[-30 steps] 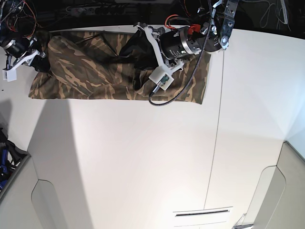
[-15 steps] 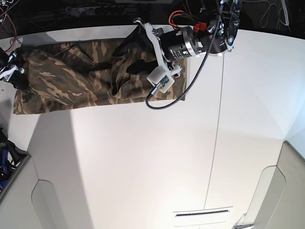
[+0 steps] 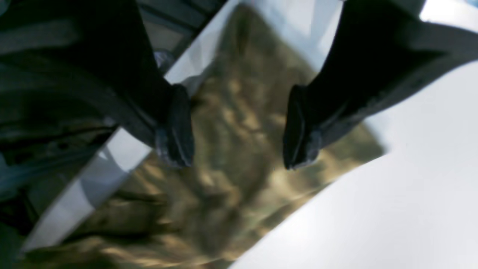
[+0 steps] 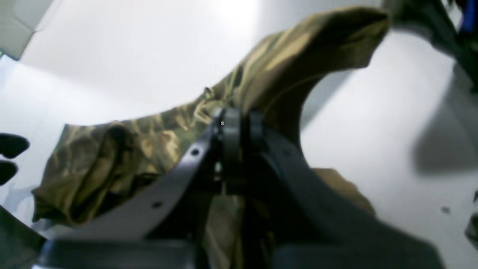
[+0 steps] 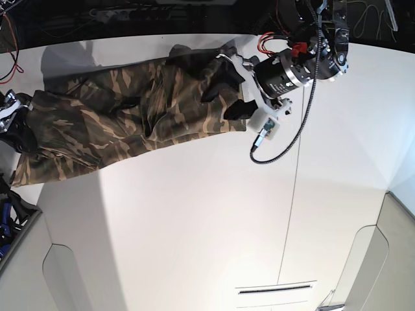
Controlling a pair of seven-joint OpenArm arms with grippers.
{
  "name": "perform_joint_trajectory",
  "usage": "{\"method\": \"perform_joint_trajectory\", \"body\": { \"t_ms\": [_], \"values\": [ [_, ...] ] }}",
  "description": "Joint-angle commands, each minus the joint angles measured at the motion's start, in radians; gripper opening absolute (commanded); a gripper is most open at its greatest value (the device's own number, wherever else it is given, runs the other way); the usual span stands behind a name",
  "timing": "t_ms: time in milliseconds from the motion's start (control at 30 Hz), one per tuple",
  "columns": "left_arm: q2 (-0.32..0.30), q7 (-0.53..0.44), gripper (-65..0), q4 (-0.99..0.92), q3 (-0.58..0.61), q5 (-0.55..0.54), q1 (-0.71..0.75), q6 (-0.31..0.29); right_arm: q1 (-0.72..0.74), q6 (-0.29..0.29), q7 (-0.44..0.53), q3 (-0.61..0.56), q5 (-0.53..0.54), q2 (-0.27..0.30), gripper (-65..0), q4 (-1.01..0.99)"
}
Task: Fold the T-shirt properly
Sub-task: 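Lift the other strip end with the right gripper and fold it over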
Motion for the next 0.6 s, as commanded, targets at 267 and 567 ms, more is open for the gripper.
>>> {"method": "perform_joint_trajectory", "body": {
  "t_ms": [267,567],
  "values": [
    [0.000,0.000,-24.5,-0.147,-0.093,-0.018,0.013,0.011,0.044,0.004,0.015,-0.100,0.002,-0.070,-65.0,0.129],
    [0.000,-0.008,-24.5,-0.238,-0.092,-0.049,0.039,0.011,0.043,0.003,0.013,-0.443,-0.127,-0.171,-65.0,0.262]
  ]
}}
